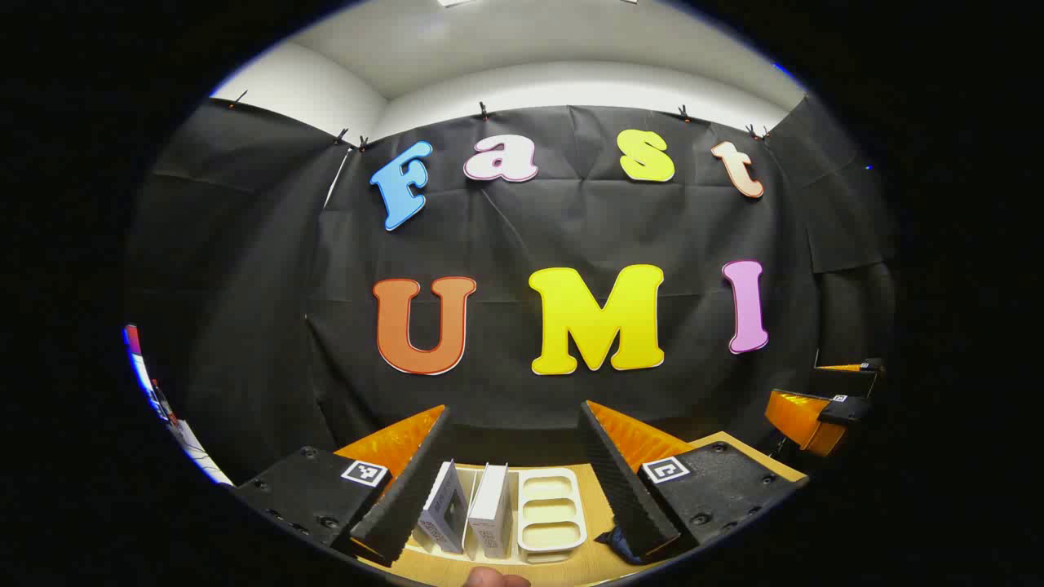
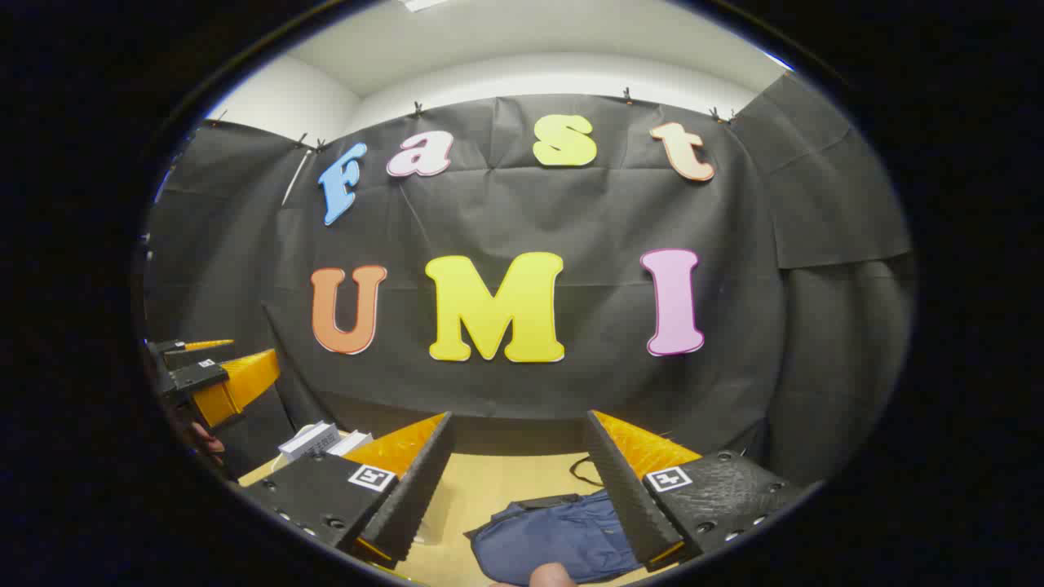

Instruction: Open the schoolbag, grab two books from the bookshelf and put them into the schoolbag.

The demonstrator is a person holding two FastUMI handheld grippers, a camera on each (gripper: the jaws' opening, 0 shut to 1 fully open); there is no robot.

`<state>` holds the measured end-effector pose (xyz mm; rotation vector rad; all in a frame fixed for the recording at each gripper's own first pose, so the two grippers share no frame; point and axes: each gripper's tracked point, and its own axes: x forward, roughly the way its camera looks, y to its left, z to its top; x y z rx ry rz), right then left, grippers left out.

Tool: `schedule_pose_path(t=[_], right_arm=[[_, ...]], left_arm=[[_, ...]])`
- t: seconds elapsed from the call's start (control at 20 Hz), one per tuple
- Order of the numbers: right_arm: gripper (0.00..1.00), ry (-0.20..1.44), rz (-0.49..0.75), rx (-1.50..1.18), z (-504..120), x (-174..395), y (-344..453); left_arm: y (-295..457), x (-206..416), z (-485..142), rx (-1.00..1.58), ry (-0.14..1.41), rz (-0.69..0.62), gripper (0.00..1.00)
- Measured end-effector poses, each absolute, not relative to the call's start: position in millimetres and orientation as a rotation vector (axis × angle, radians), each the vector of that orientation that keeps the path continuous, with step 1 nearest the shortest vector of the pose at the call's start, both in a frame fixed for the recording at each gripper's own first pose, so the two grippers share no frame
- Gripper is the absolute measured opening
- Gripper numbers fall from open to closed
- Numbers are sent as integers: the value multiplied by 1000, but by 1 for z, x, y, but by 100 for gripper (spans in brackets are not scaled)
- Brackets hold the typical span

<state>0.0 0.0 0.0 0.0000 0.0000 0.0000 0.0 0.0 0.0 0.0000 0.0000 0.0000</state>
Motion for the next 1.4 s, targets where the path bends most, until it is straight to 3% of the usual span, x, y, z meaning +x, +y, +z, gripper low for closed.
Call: schedule_pose_path(t=[0.2, 0.3, 0.9, 1.4], right_arm=[[94, -15, 2, -7, 4, 0, 3], [98, -15, 5, -8, 3, 2, 5], [95, 3, -1, -12, -2, 9, 8], [95, 130, 16, -76, -41, 16, 11]], left_arm=[[-2, -1, 2, 2, -3, -7, 97], [0, 0, 4, 9, -7, -4, 97], [3, 7, 1, 10, -5, -9, 97], [10, 11, -1, 1, -3, -9, 100]])
